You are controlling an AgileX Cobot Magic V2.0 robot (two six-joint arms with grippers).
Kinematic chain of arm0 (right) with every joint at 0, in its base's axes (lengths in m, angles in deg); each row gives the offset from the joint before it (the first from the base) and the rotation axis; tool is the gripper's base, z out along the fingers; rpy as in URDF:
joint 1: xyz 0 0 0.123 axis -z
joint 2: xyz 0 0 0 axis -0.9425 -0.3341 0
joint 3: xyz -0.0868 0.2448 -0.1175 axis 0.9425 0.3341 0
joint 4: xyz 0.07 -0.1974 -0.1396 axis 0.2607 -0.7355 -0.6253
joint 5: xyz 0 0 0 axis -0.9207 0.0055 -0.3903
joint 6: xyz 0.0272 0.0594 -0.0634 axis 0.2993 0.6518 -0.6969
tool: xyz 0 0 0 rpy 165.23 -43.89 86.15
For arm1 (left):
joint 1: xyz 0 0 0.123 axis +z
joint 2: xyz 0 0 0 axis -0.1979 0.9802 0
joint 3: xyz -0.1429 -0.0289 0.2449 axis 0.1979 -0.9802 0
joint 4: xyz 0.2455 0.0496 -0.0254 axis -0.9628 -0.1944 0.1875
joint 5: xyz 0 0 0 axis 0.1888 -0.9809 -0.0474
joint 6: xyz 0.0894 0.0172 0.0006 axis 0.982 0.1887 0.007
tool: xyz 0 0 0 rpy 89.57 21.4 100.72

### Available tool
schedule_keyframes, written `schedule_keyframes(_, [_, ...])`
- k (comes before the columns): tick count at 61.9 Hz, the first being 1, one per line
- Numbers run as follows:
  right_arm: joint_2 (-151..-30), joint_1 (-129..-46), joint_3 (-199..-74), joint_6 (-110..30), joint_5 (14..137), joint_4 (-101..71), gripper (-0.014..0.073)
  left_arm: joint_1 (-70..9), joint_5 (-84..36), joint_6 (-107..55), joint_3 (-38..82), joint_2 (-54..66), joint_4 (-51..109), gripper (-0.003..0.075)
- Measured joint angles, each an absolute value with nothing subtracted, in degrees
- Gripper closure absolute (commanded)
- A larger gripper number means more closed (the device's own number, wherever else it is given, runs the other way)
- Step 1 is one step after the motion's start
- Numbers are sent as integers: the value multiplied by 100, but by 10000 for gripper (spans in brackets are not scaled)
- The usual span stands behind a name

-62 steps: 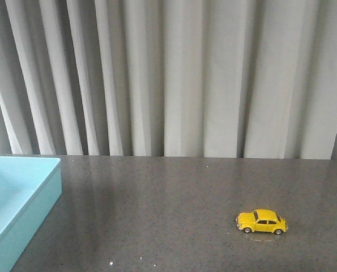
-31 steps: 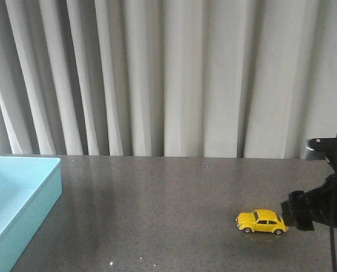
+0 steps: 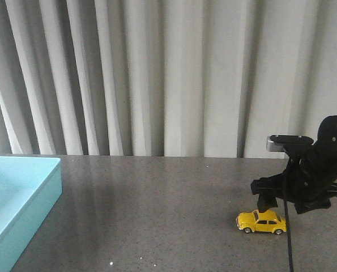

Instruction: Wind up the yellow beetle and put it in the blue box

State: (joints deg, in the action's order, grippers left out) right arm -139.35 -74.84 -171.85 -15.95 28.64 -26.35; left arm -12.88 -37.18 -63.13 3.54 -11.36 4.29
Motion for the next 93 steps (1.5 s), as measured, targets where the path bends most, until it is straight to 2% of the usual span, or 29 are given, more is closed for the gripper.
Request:
schedule_keyframes(33, [-15379,-7484,-18739,-1417,2178,-2652,33,-1288,-3718,-6313,354,-1136,429,206])
schedule_keyframes(93, [-15730,-7484,-18802,-1390,2292,-2682,33,-1288,-3718,-6313,354,-1136,429,206])
